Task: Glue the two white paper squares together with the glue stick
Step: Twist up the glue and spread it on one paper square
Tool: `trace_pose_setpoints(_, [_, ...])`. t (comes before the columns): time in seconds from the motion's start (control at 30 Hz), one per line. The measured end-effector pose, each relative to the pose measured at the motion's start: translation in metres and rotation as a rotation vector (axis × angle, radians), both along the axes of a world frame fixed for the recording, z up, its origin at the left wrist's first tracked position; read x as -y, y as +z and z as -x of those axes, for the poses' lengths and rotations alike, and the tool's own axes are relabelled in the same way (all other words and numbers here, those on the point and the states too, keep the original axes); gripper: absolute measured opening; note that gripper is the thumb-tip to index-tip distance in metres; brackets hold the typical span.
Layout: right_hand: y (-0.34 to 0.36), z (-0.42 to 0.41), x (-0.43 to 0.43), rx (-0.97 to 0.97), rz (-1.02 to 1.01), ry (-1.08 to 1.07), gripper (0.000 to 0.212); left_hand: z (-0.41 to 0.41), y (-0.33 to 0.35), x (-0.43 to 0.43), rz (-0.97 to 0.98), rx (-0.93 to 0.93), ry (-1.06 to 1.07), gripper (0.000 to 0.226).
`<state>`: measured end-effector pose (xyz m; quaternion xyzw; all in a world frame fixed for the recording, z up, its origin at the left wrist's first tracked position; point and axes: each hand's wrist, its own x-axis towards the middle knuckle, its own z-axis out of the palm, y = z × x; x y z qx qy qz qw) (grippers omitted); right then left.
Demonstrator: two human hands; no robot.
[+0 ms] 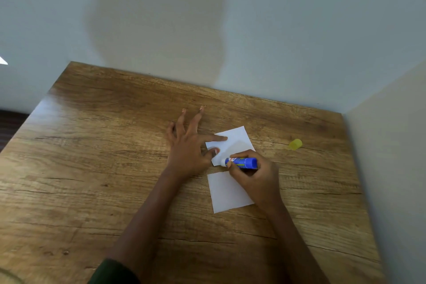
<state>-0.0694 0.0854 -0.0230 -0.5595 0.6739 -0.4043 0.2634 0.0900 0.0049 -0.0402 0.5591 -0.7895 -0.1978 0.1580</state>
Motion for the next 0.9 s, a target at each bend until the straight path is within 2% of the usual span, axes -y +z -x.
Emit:
trace_pose_setpoints(0.1, [-0.003, -0.004, 0.002, -0.026, 0.031, 0.034, 0.013, 0.000, 0.000, 0.001, 0.000, 0.013, -0.001, 0.034])
trace_pose_setpoints(0.33, [-0.004, -0.007, 0.001, -0.081, 0.064, 0.083, 0.028, 0.000, -0.002, 0.001, 0.014, 0.009, -0.001, 0.034])
trace_pose_setpoints(0.6, [0.002, 0.002, 0.003, -0.114, 0.058, 0.069, 0.014, 0.001, -0.001, 0.000, 0.012, -0.003, 0.005, 0.035])
trace_pose_setpoints(0.9, [0.005, 0.020, 0.004, -0.114, 0.004, -0.046, 0.013, 0.001, -0.002, 0.001, -0.001, 0.005, 0.009, 0.034])
